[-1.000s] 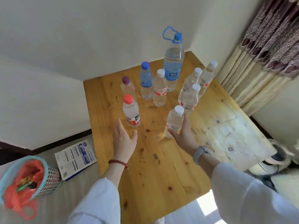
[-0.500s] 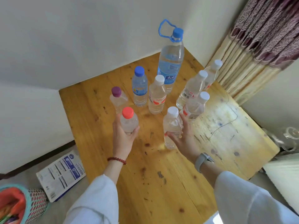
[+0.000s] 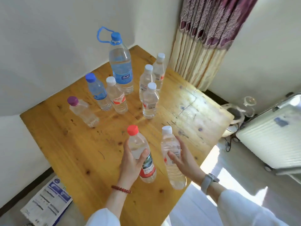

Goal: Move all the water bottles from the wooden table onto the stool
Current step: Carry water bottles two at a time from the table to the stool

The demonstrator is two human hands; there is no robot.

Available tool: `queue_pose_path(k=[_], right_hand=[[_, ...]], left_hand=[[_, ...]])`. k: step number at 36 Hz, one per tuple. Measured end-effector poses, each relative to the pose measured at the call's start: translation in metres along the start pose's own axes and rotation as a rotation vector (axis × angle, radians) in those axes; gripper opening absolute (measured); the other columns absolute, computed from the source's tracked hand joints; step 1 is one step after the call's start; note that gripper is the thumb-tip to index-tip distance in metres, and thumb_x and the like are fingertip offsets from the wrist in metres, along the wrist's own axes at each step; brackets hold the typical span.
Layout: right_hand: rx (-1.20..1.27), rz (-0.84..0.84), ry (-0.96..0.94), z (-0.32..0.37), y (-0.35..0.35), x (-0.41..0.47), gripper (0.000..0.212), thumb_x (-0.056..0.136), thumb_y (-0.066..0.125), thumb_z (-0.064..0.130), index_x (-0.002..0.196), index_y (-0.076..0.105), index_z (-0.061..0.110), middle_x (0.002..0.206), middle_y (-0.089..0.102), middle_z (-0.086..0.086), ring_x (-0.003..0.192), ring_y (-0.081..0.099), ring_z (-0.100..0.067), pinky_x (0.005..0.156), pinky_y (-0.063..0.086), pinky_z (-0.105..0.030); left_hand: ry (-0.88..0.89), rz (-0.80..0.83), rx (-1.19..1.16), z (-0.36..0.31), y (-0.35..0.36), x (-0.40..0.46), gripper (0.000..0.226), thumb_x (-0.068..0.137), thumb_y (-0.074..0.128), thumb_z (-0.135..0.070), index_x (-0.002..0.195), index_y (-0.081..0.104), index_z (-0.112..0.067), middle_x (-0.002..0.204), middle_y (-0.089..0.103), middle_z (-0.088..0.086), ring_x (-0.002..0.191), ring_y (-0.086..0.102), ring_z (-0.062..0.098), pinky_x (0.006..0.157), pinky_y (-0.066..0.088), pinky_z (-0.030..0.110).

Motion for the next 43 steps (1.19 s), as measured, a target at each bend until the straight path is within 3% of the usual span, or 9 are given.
queue_pose_path(k=[3, 7, 12, 16, 19, 22, 26, 31, 43], right_hand=[[-0.063, -0.119, -0.009, -0.023, -0.04, -0.035, 0.076, 0.076, 0.047, 0.067, 0.139, 0.015, 0.04, 0.132, 0.038, 0.005, 0.116, 0.045, -0.012, 0.101, 0.035, -0.031], [-0.117, -0.295, 0.025, -0.059, -0.103, -0.093, 0.069, 0.084, 0.055, 0.046, 0.141, 0.019, 0.033, 0.121, 0.044, 0.0, 0.105, 0.042, -0.007, 0.09, 0.031, -0.022], [-0.162, -0.493, 0.086, -0.105, -0.182, -0.194, 0.08, 0.073, 0.039, 0.074, 0.139, 0.022, 0.033, 0.08, 0.051, 0.017, 0.067, 0.048, 0.0, 0.067, 0.041, -0.029], [-0.146, -0.644, 0.191, -0.157, -0.239, -0.289, 0.083, 0.07, 0.035, 0.079, 0.138, 0.021, 0.033, 0.103, 0.061, -0.011, 0.084, 0.061, -0.026, 0.074, 0.05, -0.04], [-0.152, -0.737, 0.289, -0.198, -0.275, -0.365, 0.086, 0.067, 0.03, 0.085, 0.137, 0.02, 0.036, 0.083, 0.051, 0.004, 0.069, 0.052, -0.017, 0.066, 0.046, -0.037], [-0.114, -0.837, 0.398, -0.236, -0.308, -0.442, 0.081, 0.067, 0.031, 0.084, 0.135, 0.017, 0.042, 0.087, 0.051, 0.004, 0.075, 0.054, -0.02, 0.073, 0.05, -0.042], [-0.093, -1.037, 0.544, -0.278, -0.334, -0.543, 0.073, 0.067, 0.029, 0.083, 0.13, 0.013, 0.052, 0.096, 0.063, 0.002, 0.07, 0.059, -0.019, 0.058, 0.042, -0.027], [0.037, -1.293, 0.691, -0.325, -0.355, -0.646, 0.073, 0.065, 0.033, 0.083, 0.129, 0.017, 0.053, 0.134, 0.049, 0.008, 0.11, 0.056, -0.02, 0.075, 0.035, -0.027], [0.211, -1.619, 0.977, -0.441, -0.446, -0.852, 0.063, 0.077, 0.047, 0.065, 0.129, 0.02, 0.041, 0.132, 0.05, 0.01, 0.112, 0.054, -0.018, 0.083, 0.042, -0.034]], left_hand=[[0.046, 0.105, 0.054, -0.024, 0.04, -0.012, 0.083, 0.065, 0.051, -0.072, 0.131, 0.029, -0.026, 0.122, 0.051, -0.003, 0.109, 0.05, 0.011, 0.084, 0.041, 0.023], [0.108, 0.26, 0.128, -0.064, 0.11, -0.037, 0.081, 0.067, 0.055, -0.065, 0.133, 0.029, -0.025, 0.121, 0.053, -0.001, 0.108, 0.053, 0.017, 0.081, 0.043, 0.029], [0.212, 0.476, 0.182, -0.121, 0.214, -0.095, 0.08, 0.06, 0.05, -0.071, 0.128, 0.028, -0.035, 0.102, 0.052, -0.016, 0.091, 0.054, 0.012, 0.068, 0.041, 0.023], [0.338, 0.637, 0.285, -0.163, 0.305, -0.164, 0.076, 0.069, 0.058, -0.065, 0.128, 0.027, -0.029, 0.104, 0.056, -0.004, 0.092, 0.056, 0.019, 0.076, 0.046, 0.031], [0.459, 0.778, 0.31, -0.19, 0.373, -0.226, 0.065, 0.078, 0.061, -0.051, 0.127, 0.03, -0.021, 0.113, 0.059, 0.005, 0.094, 0.059, 0.022, 0.08, 0.051, 0.039], [0.54, 0.919, 0.333, -0.213, 0.436, -0.288, 0.066, 0.08, 0.06, -0.049, 0.13, 0.027, -0.022, 0.117, 0.058, 0.008, 0.097, 0.06, 0.026, 0.081, 0.053, 0.046], [0.599, 1.107, 0.309, -0.234, 0.513, -0.365, 0.067, 0.078, 0.062, -0.048, 0.131, 0.027, -0.026, 0.108, 0.055, -0.004, 0.09, 0.058, 0.017, 0.072, 0.049, 0.034], [0.671, 1.297, 0.331, -0.261, 0.606, -0.45, 0.064, 0.075, 0.063, -0.05, 0.126, 0.033, -0.026, 0.107, 0.059, -0.004, 0.09, 0.061, 0.016, 0.077, 0.053, 0.04], [0.945, 1.572, 0.34, -0.332, 0.839, -0.666, 0.059, 0.078, 0.057, -0.053, 0.12, 0.035, -0.018, 0.102, 0.056, 0.001, 0.091, 0.059, 0.025, 0.075, 0.05, 0.04]])
Point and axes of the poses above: each hand's wrist, its own x-axis towards the middle knuckle, its own y-axis out of the palm, z = x × y, the point moved 3 cm from there along x, towards the middle knuckle
